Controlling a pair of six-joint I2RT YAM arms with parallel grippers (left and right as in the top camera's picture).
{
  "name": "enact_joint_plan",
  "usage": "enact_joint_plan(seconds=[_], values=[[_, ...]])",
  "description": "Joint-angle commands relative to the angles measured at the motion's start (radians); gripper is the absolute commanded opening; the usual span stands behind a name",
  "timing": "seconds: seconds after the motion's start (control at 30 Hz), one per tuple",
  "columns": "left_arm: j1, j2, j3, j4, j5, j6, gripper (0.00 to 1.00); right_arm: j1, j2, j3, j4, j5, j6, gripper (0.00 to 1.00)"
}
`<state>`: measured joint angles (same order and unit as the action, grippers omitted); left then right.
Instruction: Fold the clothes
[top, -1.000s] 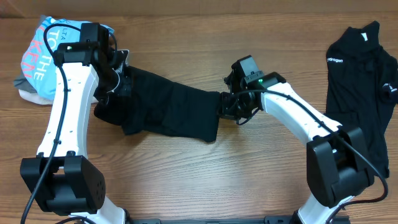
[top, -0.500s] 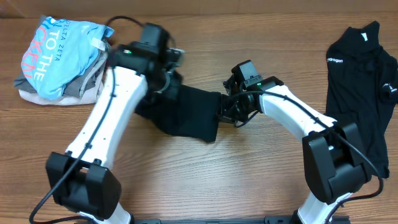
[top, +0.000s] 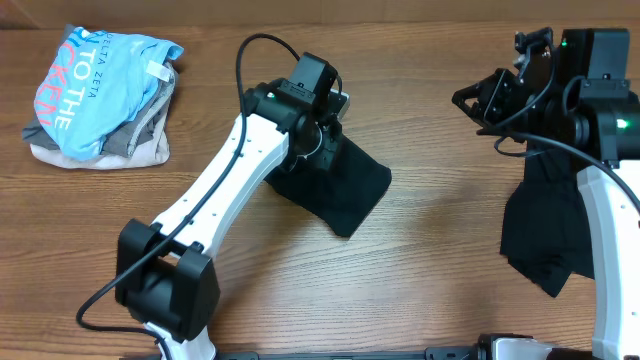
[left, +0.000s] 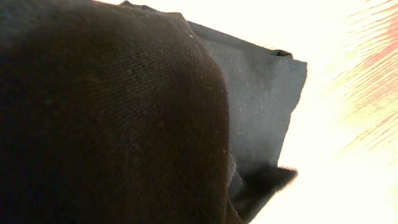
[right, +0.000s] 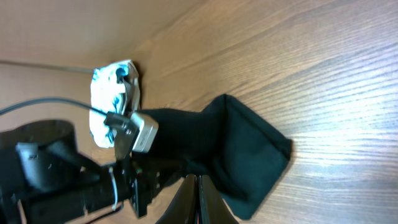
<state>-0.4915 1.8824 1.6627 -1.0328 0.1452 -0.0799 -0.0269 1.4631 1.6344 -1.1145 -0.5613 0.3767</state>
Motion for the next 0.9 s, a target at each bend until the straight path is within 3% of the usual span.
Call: enact_joint_plan(seconds=[0.0,0.13,0.37,0.67,0.87], values=[[-0.006,0.006,0.028,0.018,-0.005,-0.021,0.04,-0.007,0.018,0.005,-0.033,0.005,-0.042,0.04],[-0.005,0.006,0.085,-0.020,-0.082,-0.016,0.04,-0.007,0.018,0.005,-0.044,0.025,-0.045,0.04],[0.002,0.006,0.270,-0.212,-0.382,0.021,0.04,-0.007,0.018,0.005,-0.055,0.038,-0.049,0.04],[0.105,0.006,0.310,-0.423,-0.423,-0.016,0.04,0.003,0.029,-0.026,-0.074,0.044,-0.063,0.04],[0.183,0.006,0.309,-0.545,-0.422,-0.114,0.04,0.102,0.101,-0.139,0.018,-0.034,-0.057,0.04]])
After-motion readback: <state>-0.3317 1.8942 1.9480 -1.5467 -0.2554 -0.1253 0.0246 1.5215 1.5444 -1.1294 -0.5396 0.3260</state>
